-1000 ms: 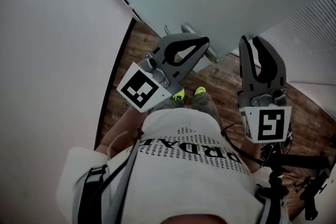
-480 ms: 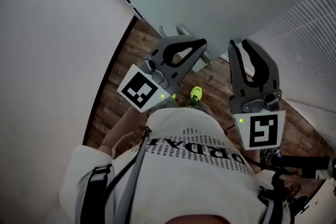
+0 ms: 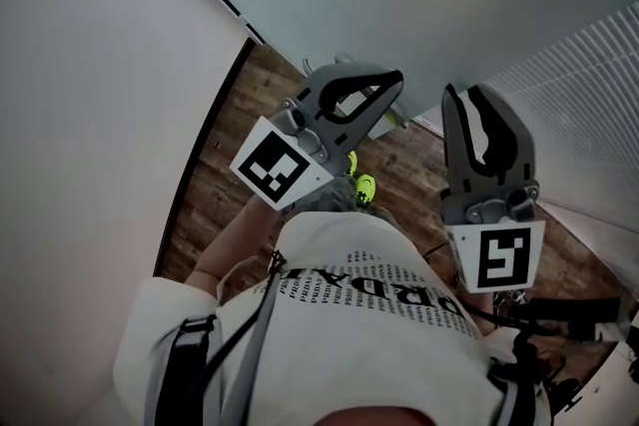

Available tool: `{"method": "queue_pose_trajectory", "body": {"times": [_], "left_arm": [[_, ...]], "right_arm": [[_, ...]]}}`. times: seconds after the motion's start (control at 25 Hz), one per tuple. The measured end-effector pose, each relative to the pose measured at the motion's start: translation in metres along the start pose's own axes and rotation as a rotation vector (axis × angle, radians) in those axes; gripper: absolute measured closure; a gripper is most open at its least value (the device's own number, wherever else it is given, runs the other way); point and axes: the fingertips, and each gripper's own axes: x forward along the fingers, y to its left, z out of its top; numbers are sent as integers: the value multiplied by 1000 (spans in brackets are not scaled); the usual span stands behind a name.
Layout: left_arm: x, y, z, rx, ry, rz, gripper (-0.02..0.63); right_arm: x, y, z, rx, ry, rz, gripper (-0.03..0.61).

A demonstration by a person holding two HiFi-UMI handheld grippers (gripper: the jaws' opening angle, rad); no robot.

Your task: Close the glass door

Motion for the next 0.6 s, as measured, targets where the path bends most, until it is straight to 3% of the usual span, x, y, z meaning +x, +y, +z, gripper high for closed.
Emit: {"method": "queue_pose_trajectory", "body": {"times": [0.24,0.6], "left_arm": [[-1,1,-6,11,-16,9,615],[2,-3,-7,-17,-23,-48,615]], "right_arm": [[5,7,-12,5,0,39,535],[9,6,-1,-6,-1,2,535]]}}
